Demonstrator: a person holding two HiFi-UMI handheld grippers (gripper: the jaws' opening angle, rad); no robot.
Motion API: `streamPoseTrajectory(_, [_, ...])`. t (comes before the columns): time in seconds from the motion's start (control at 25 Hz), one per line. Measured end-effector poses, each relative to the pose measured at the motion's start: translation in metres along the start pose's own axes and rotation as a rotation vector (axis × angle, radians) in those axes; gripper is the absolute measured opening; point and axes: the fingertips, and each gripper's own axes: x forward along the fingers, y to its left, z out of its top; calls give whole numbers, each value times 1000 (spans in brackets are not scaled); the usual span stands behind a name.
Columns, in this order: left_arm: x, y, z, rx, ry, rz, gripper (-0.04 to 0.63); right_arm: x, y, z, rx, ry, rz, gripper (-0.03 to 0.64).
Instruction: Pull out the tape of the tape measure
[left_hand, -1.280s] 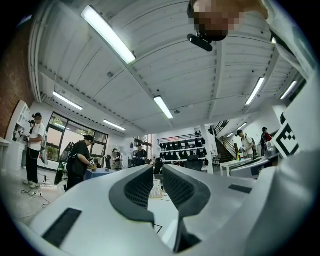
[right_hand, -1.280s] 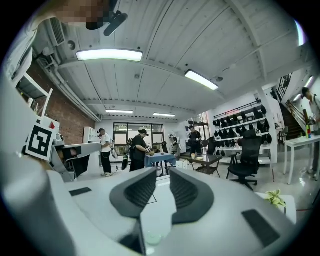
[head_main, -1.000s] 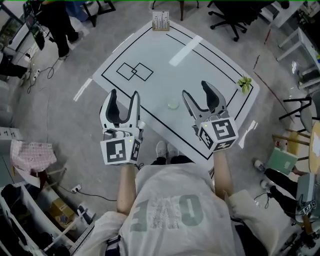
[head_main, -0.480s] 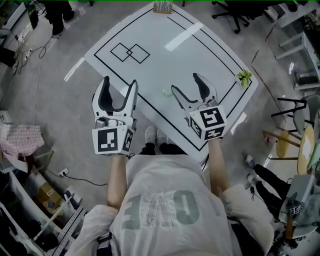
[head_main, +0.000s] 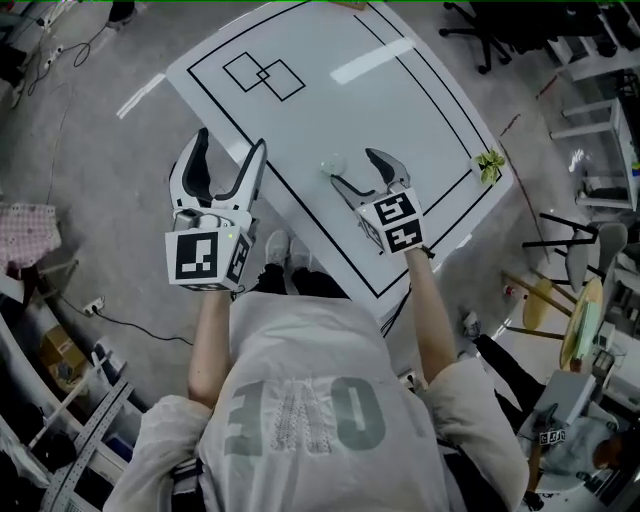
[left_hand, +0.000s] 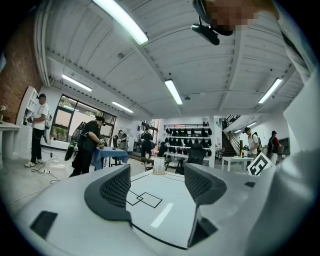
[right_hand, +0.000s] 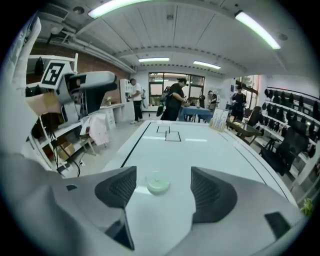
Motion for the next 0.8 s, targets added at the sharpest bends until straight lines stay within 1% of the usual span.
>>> streamPoseTrajectory(0.2, [-2, 8, -14, -11, 34, 36, 313, 25, 7, -31, -45, 134, 102, 325])
streamPoseTrajectory(0.28, [-2, 11, -19, -15, 44, 46, 313, 33, 7, -35, -62, 164, 117, 325])
streamPoseTrajectory(0.44, [0, 18, -29, 5, 76, 62, 313, 49, 5, -30, -95, 181, 124, 324])
streamPoseTrajectory(0.56, [-2, 21, -41, 7, 112, 76, 313, 55, 12, -36, -127, 216, 166, 324])
streamPoseTrajectory(0.68, [-2, 26, -45, 6, 124, 86, 313, 57, 14, -39, -123, 224, 196, 318])
streamPoseTrajectory(0.72, [-2, 28, -46, 6, 128, 88, 313, 57, 14, -39, -115, 223, 206, 312])
streamPoseTrajectory(0.8, [-3, 30, -48, 6, 139, 87, 313, 57, 16, -38, -99, 222, 222, 273])
